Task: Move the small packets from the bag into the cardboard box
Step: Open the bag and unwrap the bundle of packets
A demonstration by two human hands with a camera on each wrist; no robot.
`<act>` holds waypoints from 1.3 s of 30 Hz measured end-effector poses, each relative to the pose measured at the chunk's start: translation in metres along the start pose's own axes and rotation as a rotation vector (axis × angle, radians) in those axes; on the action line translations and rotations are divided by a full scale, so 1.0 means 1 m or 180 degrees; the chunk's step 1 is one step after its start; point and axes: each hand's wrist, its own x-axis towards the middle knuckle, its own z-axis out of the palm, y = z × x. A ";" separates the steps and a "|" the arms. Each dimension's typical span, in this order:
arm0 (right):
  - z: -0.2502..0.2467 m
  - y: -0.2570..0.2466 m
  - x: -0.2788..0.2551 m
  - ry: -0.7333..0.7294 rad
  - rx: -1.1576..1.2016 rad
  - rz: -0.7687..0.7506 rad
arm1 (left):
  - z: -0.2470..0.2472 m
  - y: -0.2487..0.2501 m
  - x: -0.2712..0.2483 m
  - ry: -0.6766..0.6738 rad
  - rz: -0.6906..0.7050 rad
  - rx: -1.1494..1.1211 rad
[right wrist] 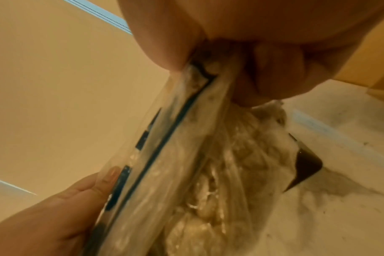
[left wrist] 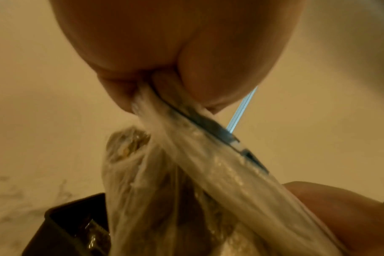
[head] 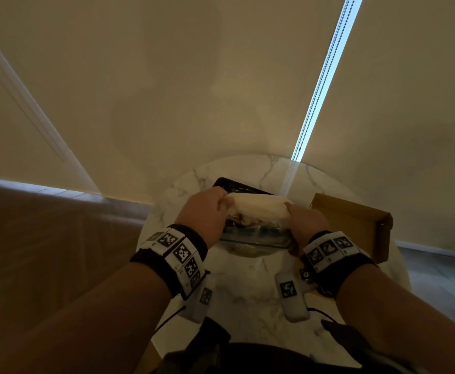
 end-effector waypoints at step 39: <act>-0.033 -0.024 0.010 0.0076 0.0252 -0.0148 | -0.016 0.018 0.006 -0.0569 -0.0331 0.0102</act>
